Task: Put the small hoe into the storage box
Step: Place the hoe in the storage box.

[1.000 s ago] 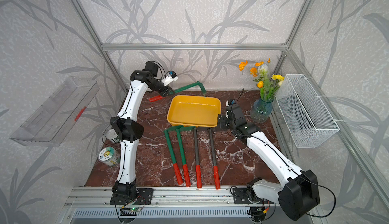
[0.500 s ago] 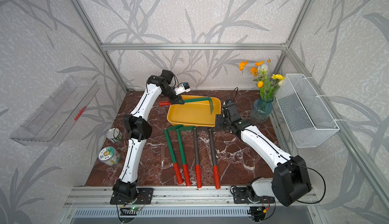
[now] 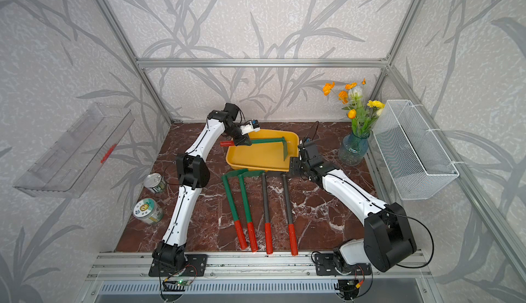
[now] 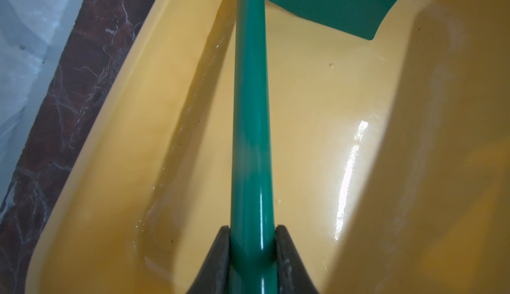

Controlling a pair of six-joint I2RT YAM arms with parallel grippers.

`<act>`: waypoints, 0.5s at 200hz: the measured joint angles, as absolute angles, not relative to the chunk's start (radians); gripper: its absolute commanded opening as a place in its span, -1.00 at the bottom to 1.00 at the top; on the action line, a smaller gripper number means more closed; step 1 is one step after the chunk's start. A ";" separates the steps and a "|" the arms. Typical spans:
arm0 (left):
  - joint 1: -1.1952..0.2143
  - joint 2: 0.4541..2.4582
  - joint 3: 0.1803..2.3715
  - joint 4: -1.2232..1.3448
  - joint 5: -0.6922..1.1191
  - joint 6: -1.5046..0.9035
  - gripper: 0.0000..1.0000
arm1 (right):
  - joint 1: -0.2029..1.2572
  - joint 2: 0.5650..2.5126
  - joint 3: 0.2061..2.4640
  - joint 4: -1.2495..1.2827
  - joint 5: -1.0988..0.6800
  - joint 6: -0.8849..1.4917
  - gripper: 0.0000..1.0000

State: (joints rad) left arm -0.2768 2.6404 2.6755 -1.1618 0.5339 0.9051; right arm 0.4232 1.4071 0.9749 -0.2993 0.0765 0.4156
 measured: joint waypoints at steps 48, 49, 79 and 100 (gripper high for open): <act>-0.292 2.642 2.632 -1.071 0.567 0.905 -0.75 | 0.423 1.460 0.975 -0.287 0.057 0.419 0.45; -0.292 2.642 2.631 -1.071 0.568 0.905 -0.75 | 0.423 1.460 0.975 -0.287 0.057 0.419 0.45; -0.297 2.642 2.613 -1.036 0.574 0.897 -0.41 | 0.425 1.472 0.975 -0.277 0.047 0.421 0.45; -0.297 2.642 2.609 -0.977 0.565 0.874 -0.16 | 0.426 1.479 0.975 -0.269 0.042 0.422 0.44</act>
